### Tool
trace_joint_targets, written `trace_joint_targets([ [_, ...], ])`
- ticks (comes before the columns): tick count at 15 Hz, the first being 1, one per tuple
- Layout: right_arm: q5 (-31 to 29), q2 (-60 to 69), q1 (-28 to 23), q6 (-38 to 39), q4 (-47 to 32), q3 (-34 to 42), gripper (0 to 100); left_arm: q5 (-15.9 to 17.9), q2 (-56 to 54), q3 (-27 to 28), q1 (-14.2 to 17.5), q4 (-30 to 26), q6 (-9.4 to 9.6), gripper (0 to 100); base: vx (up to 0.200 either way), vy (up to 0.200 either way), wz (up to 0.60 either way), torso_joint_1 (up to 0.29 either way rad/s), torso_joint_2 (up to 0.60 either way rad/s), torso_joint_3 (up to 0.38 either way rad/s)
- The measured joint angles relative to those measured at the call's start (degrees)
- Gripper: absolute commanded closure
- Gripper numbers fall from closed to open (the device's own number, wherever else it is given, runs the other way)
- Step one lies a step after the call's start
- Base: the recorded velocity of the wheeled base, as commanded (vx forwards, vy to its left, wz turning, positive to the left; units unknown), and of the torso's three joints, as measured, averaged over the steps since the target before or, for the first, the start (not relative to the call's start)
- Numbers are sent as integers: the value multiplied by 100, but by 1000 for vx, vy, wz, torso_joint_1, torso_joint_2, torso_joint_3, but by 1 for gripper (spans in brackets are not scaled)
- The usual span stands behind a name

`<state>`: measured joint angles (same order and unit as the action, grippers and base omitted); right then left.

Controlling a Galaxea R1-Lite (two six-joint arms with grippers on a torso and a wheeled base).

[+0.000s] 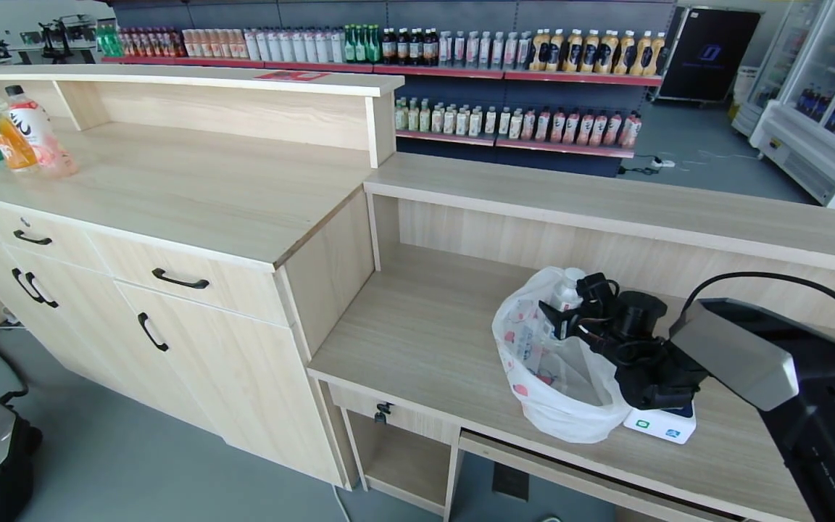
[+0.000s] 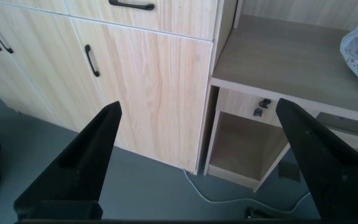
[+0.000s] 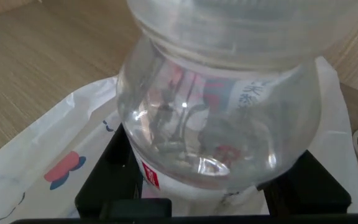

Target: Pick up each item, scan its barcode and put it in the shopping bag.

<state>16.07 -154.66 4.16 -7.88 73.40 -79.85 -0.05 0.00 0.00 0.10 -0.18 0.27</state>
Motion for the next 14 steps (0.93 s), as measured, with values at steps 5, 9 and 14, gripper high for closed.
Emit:
trace_joint_targets([
  [5, -1, 48, -6, -2, -27, 72, 0, 0, 0, 0, -5, 2, 0, 0, 0, 0, 0, 0, 0, 0],
  [9, 10, 588, 33, 20, -54, 389, 0, -2, 0, 0, -2, 0, 0, 0, 0, 0, 0, 0, 0, 0],
  [14, -11, 2705, -57, -169, -514, 2083, 0, -2, 0, 0, -5, 0, 0, 0, 0, 0, 0, 0, 0, 0],
])
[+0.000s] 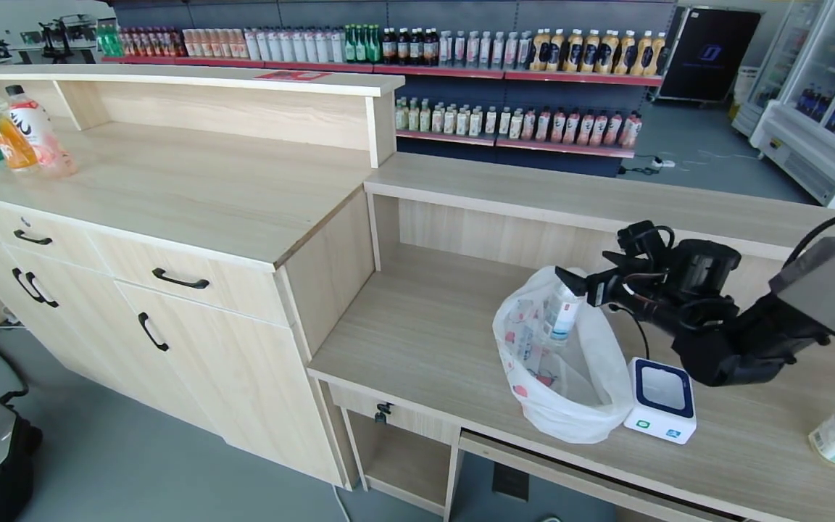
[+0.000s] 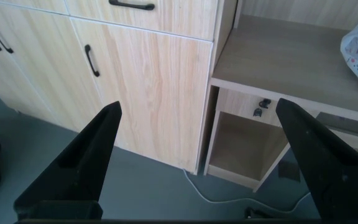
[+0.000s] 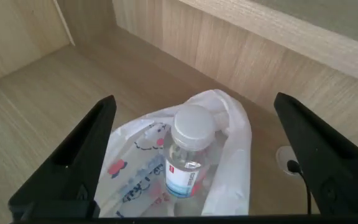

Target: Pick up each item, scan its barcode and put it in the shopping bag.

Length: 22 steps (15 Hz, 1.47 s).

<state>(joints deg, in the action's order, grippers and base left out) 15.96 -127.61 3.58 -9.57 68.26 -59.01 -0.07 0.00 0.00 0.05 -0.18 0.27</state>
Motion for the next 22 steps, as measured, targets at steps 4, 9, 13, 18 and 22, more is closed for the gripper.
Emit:
trace_joint_targets([
  [4, -50, 2530, -766, -975, -1163, 1892, 0, 0, 0, 0, 2, 2, 0, 0, 0, 0, -300, -1, -1, 5],
  [9, -1407, 5214, -2892, -1831, -3605, 2736, 0, 0, 0, 0, 5, 0, 0, 0, 0, 0, -600, 2, 0, 6],
  [13, -2901, 5595, -3261, -778, -4058, 2840, 0, 0, 0, 0, 2, 0, -2, 0, 0, 0, -300, -2, -1, 7],
  [18, -1765, 4117, -3283, -74, -2561, 2843, 0, 0, 0, 0, 0, 2, -2, 0, 0, 0, 0, 0, 0, 0],
  [22, -916, 2733, -3346, -296, -1453, 2884, 0, 0, 0, 0, 0, 0, 0, 0, 0, 0, 0, 0, 0, 0],
])
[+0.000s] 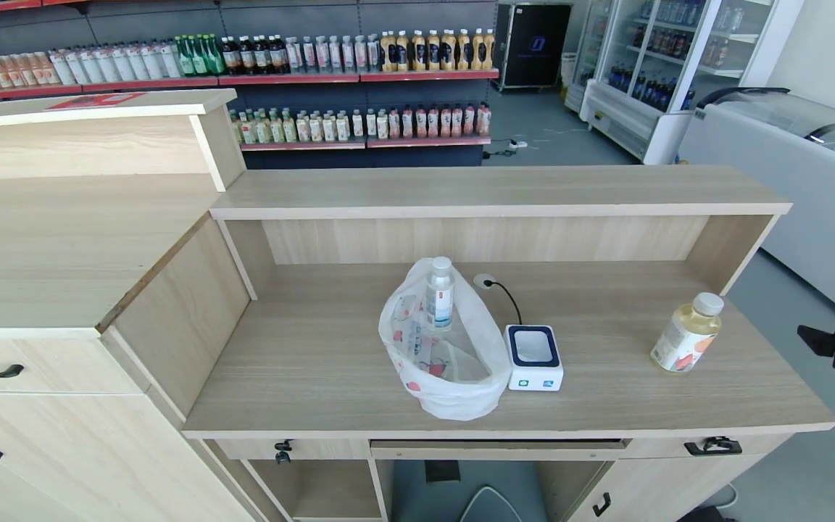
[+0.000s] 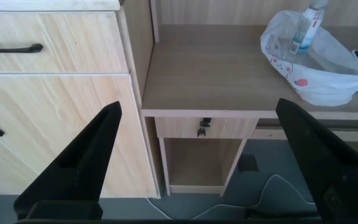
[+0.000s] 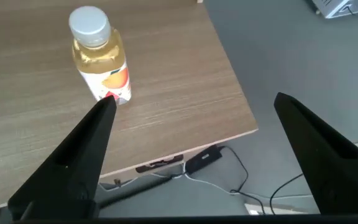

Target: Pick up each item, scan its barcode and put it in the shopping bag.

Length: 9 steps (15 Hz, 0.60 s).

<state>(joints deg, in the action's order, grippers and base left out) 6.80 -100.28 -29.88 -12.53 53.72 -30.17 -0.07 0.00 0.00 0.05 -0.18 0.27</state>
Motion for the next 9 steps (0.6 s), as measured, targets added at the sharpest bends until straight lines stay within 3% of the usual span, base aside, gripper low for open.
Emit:
trace_joint_targets([
  [2, 291, -477, -123, -499, 336, -28, 0, 2, 0, 0, 5, 2, 0, 0, 0, 0, 0, 0, 0, 0],
  [9, 334, -1708, -107, -914, 1380, -404, 0, 2, 0, 0, 2, 0, 0, 0, 0, 0, 0, 0, 0, 0],
])
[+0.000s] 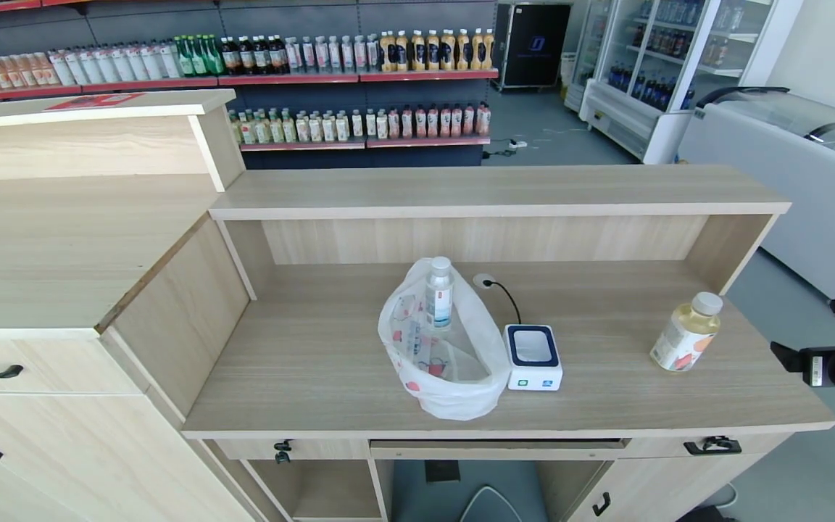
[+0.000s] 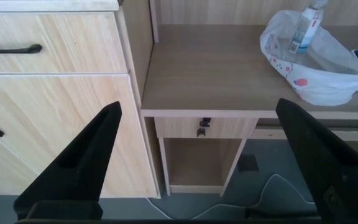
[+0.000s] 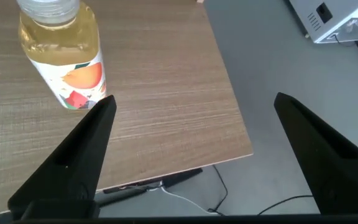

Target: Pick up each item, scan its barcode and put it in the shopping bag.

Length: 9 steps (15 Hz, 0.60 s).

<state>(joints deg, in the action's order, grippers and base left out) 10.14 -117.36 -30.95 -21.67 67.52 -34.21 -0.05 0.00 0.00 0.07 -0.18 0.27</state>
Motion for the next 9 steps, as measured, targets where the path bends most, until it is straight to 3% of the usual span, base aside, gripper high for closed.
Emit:
trace_joint_targets([
  [9, 4, -946, 488, 143, 818, -300, 0, -2, 0, 0, 0, 0, 0, 0, 0, 0, 0, 0, 0, 0],
])
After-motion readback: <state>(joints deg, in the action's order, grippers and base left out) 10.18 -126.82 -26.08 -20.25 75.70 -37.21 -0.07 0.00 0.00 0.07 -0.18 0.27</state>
